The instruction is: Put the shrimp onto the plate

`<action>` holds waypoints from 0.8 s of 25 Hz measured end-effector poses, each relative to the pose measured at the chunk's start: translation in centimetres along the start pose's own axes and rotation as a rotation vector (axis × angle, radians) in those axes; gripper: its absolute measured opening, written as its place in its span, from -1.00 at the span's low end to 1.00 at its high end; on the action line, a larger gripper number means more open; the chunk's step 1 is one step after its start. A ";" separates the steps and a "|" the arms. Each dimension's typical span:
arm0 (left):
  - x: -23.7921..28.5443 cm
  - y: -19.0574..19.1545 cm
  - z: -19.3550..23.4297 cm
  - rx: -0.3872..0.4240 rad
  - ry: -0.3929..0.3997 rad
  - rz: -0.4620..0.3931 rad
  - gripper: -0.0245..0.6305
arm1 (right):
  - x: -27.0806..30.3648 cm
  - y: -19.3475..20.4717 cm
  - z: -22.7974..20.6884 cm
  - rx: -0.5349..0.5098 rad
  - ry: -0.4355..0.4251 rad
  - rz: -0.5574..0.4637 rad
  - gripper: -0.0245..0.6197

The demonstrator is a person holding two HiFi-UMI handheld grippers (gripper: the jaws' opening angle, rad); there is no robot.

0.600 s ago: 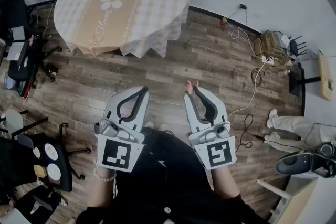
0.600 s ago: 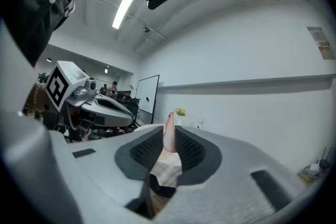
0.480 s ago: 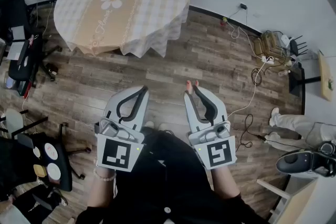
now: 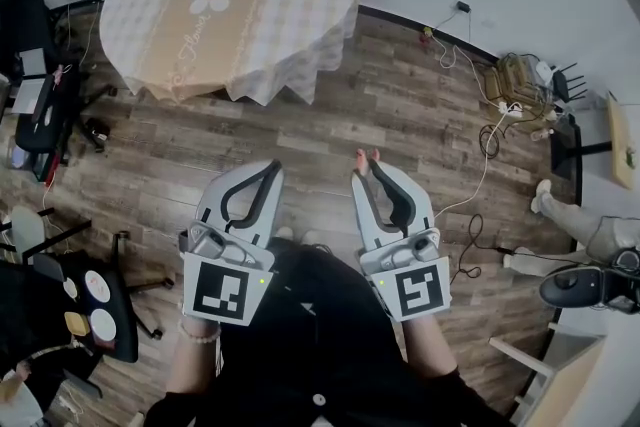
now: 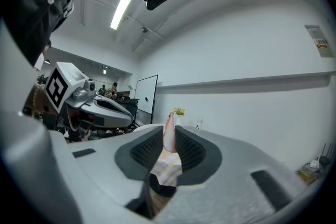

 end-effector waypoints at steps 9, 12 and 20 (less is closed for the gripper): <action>0.3 -0.3 -0.3 0.004 -0.002 0.002 -0.93 | -0.5 -0.3 -0.6 0.026 0.001 -0.020 -0.76; 0.5 -0.7 -0.5 0.006 -0.008 -0.002 -0.93 | -0.7 -0.7 -1.2 0.006 0.006 -0.051 -0.76; 1.0 -1.4 -1.2 0.017 -0.019 0.001 -0.93 | -1.5 -0.6 -2.2 0.005 0.003 -0.045 -0.76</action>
Point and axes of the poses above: the fingertips, and each gripper's own axes: x forward along the fingers, z to its left, y out of its underside, the point moved 3 cm from there along -x, backward along the fingers, and after that the axes turned 2 degrees about -z, right-handed, at the moved point
